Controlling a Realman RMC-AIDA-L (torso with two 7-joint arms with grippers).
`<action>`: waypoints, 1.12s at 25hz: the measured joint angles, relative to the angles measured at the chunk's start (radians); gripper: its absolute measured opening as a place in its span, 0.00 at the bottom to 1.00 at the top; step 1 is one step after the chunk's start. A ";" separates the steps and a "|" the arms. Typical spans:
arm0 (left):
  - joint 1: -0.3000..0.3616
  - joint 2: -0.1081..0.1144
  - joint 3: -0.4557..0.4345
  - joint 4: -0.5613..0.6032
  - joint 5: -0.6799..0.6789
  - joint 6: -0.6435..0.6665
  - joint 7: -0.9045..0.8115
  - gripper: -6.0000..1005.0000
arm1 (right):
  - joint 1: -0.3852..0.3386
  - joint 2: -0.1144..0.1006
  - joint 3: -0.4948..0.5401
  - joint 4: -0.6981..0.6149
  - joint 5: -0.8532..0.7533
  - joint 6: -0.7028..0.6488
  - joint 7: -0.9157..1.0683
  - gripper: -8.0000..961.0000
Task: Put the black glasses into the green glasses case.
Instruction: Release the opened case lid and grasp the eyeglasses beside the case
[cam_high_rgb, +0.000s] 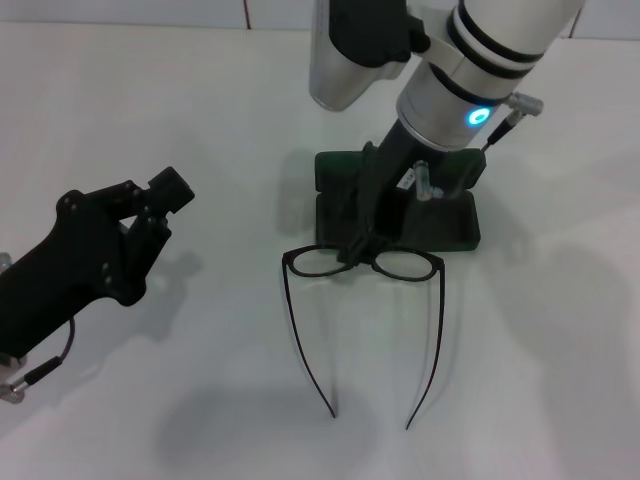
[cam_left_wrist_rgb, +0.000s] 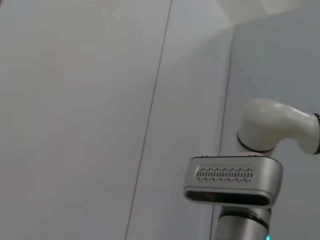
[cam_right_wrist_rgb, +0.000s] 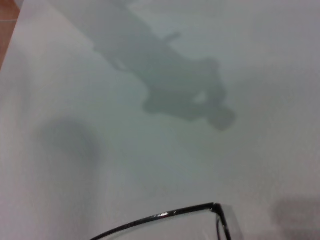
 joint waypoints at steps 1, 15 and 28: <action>0.000 0.000 0.000 0.000 0.000 -0.005 -0.002 0.04 | -0.003 0.000 -0.001 0.000 0.000 -0.001 0.000 0.56; -0.016 -0.007 -0.001 -0.008 0.001 -0.047 -0.003 0.04 | -0.067 0.000 -0.030 -0.031 0.001 -0.007 0.001 0.55; -0.022 -0.020 0.000 -0.009 0.001 -0.080 -0.004 0.04 | -0.103 0.000 -0.032 -0.054 -0.011 0.007 0.001 0.36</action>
